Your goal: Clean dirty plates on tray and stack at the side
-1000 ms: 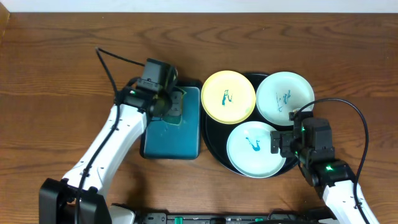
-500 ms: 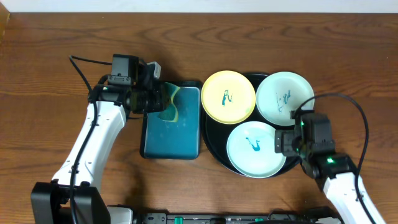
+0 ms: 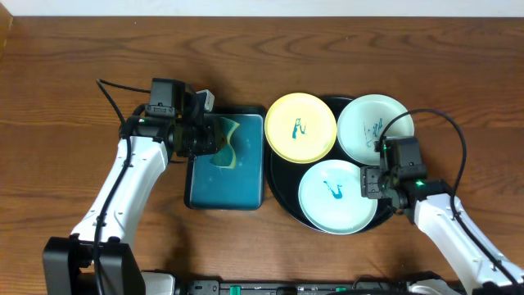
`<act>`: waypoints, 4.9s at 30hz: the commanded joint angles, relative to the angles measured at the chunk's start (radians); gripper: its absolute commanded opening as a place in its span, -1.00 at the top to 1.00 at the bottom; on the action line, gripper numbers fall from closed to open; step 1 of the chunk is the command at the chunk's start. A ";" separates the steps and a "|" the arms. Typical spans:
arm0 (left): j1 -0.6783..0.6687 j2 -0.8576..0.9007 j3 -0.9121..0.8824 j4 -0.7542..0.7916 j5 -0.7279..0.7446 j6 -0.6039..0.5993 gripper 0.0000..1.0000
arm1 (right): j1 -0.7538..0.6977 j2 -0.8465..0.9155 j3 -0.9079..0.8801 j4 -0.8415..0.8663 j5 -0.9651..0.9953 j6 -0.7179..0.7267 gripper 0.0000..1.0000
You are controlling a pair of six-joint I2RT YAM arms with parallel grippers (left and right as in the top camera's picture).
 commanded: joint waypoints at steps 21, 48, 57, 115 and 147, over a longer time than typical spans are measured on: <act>0.003 0.000 -0.013 0.000 0.021 0.020 0.85 | -0.002 0.114 0.014 -0.005 -0.152 0.003 0.27; 0.003 0.000 -0.018 0.000 0.010 0.020 0.85 | -0.002 0.114 0.014 -0.012 -0.185 0.003 0.97; 0.003 0.000 -0.018 0.024 0.010 0.021 0.85 | -0.002 0.114 0.014 -0.012 -0.185 0.003 0.98; -0.594 0.071 0.137 0.238 -0.347 -0.207 0.85 | 0.020 0.115 0.013 -0.020 -0.185 0.003 0.98; -0.750 0.453 0.135 0.276 -0.446 -0.317 0.84 | 0.020 0.115 0.013 -0.036 -0.185 0.003 0.98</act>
